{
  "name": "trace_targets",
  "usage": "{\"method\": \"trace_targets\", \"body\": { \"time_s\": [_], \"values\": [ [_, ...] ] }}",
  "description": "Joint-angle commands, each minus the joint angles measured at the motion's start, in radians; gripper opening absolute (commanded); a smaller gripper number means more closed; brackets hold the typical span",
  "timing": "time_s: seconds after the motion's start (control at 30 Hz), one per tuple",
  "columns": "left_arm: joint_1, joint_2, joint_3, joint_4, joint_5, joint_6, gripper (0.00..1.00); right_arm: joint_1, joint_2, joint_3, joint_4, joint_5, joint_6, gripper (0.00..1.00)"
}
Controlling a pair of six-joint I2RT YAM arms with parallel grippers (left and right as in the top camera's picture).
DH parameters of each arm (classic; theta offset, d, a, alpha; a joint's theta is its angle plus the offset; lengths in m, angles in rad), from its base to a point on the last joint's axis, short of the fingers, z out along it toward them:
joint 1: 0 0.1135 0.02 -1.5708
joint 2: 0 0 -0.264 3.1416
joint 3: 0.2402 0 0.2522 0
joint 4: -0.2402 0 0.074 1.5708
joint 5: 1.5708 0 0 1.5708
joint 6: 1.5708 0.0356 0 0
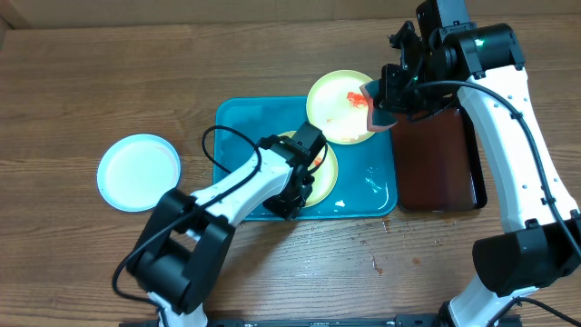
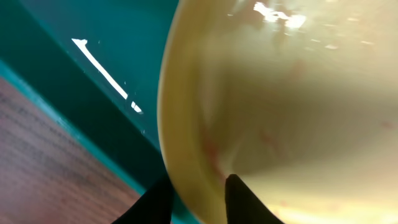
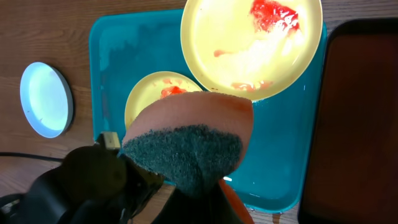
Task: Clean dirty plates on tray and stack at the side
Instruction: 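Carry the sponge with right gripper over the held yellow plate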
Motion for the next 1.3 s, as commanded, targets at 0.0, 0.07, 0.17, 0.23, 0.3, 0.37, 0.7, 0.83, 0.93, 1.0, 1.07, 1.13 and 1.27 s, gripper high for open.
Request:
{"method": "trace_targets", "body": {
  "time_s": [0.0, 0.07, 0.17, 0.23, 0.3, 0.37, 0.7, 0.83, 0.93, 1.0, 1.07, 1.13, 1.27],
  "values": [
    [0.002, 0.042, -0.011, 0.003, 0.019, -0.013, 0.25, 0.003, -0.008, 0.008, -0.001, 0.0, -0.005, 0.04],
    [0.007, 0.042, -0.01, 0.003, 0.019, -0.013, 0.23, 0.003, -0.008, 0.008, -0.001, 0.0, -0.005, 0.04],
    [0.019, 0.042, -0.01, 0.003, 0.021, 0.003, 0.19, 0.003, -0.008, 0.009, 0.0, 0.0, -0.005, 0.04],
    [0.031, 0.042, -0.008, 0.003, 0.03, 0.037, 0.12, 0.003, -0.008, 0.008, 0.0, 0.0, -0.005, 0.04],
    [0.051, 0.042, 0.0, 0.003, 0.057, 0.106, 0.04, 0.003, -0.008, 0.008, 0.0, 0.0, -0.005, 0.04],
    [0.076, 0.042, 0.013, -0.001, 0.074, 0.204, 0.04, 0.003, -0.008, 0.009, 0.001, 0.0, -0.004, 0.04],
    [0.236, 0.042, 0.043, -0.055, 0.069, 0.602, 0.04, 0.003, -0.008, 0.008, 0.008, -0.001, -0.004, 0.04],
    [0.301, 0.042, 0.043, -0.053, 0.022, 0.819, 0.04, 0.008, -0.008, 0.007, 0.008, -0.001, -0.004, 0.04],
    [0.331, 0.042, 0.043, -0.041, -0.057, 0.956, 0.04, 0.021, -0.006, 0.006, 0.011, -0.001, -0.004, 0.04],
    [0.347, 0.042, 0.043, -0.017, -0.107, 1.114, 0.04, 0.039, -0.006, -0.006, 0.031, -0.001, 0.001, 0.04],
    [0.354, 0.042, 0.043, 0.001, -0.113, 1.299, 0.04, 0.056, -0.006, -0.021, 0.052, -0.001, 0.021, 0.04],
    [0.355, 0.042, 0.043, 0.009, -0.114, 1.429, 0.04, 0.074, -0.006, -0.041, 0.081, 0.0, 0.057, 0.04],
    [0.354, 0.042, 0.043, 0.014, -0.114, 1.527, 0.04, 0.116, -0.006, -0.1, 0.161, 0.0, 0.131, 0.04]
  ]
}}
